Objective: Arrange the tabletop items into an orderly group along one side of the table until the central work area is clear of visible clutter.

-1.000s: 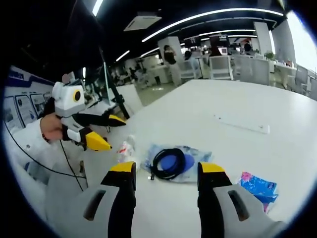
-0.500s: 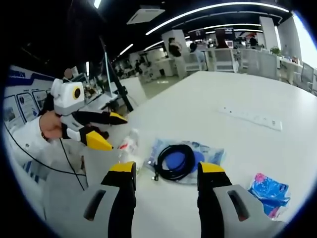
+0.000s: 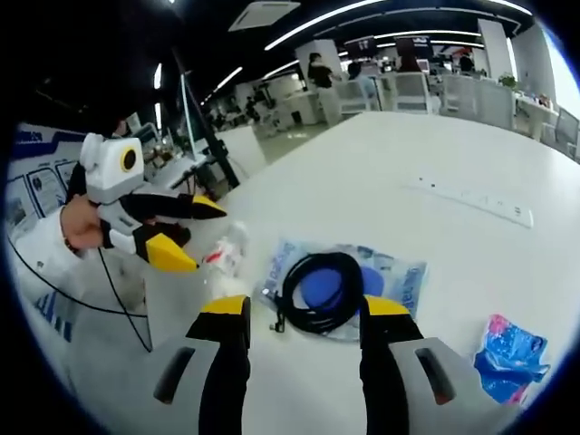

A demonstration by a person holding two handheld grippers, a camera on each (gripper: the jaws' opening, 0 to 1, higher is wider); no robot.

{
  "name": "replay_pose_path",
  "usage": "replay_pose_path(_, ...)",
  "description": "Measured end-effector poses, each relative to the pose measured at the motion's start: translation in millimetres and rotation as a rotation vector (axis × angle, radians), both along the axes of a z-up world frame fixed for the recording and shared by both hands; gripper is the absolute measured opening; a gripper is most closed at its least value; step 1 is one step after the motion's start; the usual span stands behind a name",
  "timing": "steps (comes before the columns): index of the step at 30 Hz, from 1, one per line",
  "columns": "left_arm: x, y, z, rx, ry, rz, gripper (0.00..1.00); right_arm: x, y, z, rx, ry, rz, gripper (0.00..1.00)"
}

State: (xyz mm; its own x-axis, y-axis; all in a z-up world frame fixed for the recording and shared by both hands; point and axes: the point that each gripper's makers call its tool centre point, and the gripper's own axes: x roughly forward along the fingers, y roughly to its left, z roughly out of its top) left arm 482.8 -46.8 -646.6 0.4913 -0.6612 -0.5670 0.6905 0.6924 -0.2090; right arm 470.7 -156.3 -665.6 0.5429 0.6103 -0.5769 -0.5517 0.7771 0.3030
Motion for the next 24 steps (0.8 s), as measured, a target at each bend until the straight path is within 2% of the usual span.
replay_pose_path(6, 5.5, -0.7, -8.7, 0.011, 0.009, -0.003, 0.65, 7.9, 4.0, -17.7, -0.022, 0.022, 0.007, 0.46)
replay_pose_path(13, 12.6, -2.4, -16.9, 0.024, 0.015, -0.006, 0.64, 22.5, -2.4, -34.7, -0.043, 0.035, -0.032, 0.43)
replay_pose_path(24, 18.1, -17.9, -28.4, 0.052, 0.021, -0.045, 0.61, 33.1, -7.7, -64.3, -0.072, 0.081, -0.062, 0.3)
